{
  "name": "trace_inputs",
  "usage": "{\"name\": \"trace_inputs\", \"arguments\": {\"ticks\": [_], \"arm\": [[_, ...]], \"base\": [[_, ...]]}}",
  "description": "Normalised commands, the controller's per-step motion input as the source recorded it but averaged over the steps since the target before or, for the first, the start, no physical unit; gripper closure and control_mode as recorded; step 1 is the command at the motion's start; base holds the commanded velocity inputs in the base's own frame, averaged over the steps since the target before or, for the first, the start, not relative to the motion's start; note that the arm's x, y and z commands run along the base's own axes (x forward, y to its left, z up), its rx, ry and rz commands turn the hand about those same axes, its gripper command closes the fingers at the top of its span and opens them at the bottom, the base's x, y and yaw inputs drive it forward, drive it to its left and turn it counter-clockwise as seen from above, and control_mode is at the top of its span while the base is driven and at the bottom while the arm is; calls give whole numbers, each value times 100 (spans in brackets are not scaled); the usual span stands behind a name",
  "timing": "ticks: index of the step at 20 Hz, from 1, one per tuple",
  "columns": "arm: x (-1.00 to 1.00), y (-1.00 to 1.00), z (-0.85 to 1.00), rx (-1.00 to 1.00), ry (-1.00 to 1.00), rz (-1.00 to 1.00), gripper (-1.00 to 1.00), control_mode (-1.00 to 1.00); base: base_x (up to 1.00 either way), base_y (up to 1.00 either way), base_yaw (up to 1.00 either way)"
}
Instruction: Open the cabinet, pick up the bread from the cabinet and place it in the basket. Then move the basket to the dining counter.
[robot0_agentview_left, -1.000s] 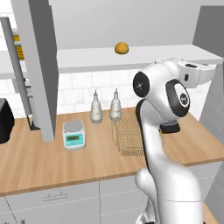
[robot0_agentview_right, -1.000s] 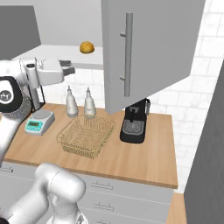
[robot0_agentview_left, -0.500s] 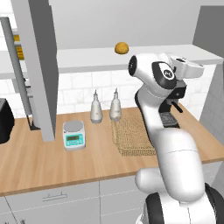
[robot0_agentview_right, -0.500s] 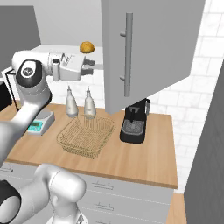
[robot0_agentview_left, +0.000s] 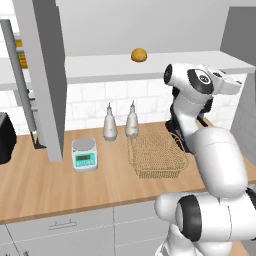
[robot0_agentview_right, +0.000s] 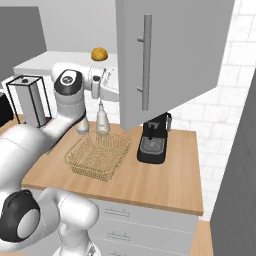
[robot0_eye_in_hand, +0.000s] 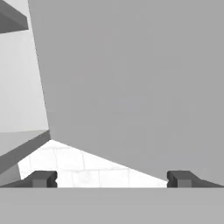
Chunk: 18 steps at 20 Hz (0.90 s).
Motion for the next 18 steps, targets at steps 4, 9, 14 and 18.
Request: {"name": "trace_inputs", "arguments": {"ticks": [4, 9, 14, 18], "arm": [[0, -76, -11, 0, -4, -9, -100, -100], [-16, -85, 1, 0, 3, -6, -100, -100], [-46, -97, 1, 3, 6, -3, -100, -100], [-61, -100, 0, 6, 5, -2, -100, -100]], "base": [[0, 0, 0], [0, 0, 0], [0, 0, 0], [0, 0, 0]]}}
